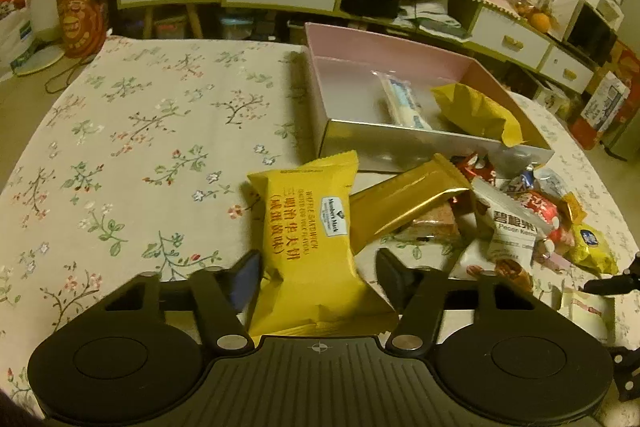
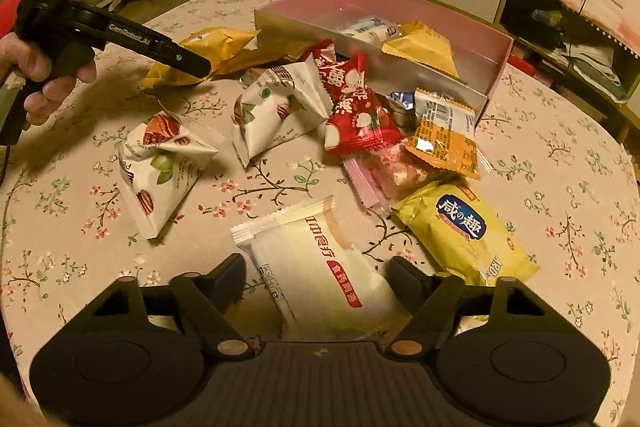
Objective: Organize snacks
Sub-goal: 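Lower both held packs into the pink box and open both tools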
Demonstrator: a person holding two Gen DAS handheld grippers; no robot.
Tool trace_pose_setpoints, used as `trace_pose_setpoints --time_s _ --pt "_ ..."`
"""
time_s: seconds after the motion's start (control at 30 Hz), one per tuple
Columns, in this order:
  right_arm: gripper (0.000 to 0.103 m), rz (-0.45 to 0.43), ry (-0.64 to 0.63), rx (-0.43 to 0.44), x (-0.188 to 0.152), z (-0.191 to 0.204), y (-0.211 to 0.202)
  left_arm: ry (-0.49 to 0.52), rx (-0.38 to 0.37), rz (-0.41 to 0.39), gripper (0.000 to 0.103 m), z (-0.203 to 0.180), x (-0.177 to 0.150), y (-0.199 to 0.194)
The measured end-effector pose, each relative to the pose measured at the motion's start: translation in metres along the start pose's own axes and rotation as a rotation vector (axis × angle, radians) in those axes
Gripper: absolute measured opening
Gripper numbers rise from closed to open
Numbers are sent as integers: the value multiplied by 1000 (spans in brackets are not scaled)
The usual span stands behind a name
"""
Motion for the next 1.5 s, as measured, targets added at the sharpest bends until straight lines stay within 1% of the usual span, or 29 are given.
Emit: trace_pose_setpoints --time_s 0.03,0.07,0.1,0.17,0.27,0.5,0.73,0.87,1.07,1.27,1.37,1.5 --pt "33 -2 1 2 1 0 0 -2 7 3 50 1 0 0" --pt "29 -4 1 5 1 0 -1 -2 14 6 44 1 0 0" --pt "22 -6 0 9 2 1 -1 -3 18 6 41 2 0 0" --pt "14 -10 -2 18 3 2 -2 -12 11 1 36 2 1 -2" --pt "12 -11 -11 17 5 4 -3 -18 24 -8 34 2 3 -5" --pt "12 -20 -11 7 6 3 -6 -28 8 -21 32 2 9 -14" --pt "12 -61 41 4 19 -5 -13 -44 8 -38 32 0 18 -22" --pt "12 -87 71 -13 29 -12 -18 -45 12 -46 32 -2 24 -23" --pt "12 -129 144 -42 48 -28 -22 -54 3 -59 32 -11 35 -23" --pt "12 -162 245 -76 69 -48 -20 -65 -2 -70 32 -22 46 -18" --pt "12 -169 322 -83 78 -57 -17 -83 -1 -65 32 -27 50 -14" --pt "12 -195 384 -87 89 -68 -15 -93 -6 -85 32 -32 66 -9"
Point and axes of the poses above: each gripper's, at about its wrist camera, not at the fingertips, and y roughly the way its jaws point, z to its left, x to its top, the point moved 5 cm from there along y, roughly the way its jaws point, and after that the axes turned 6 degrees about -x, right-handed, at the moved point
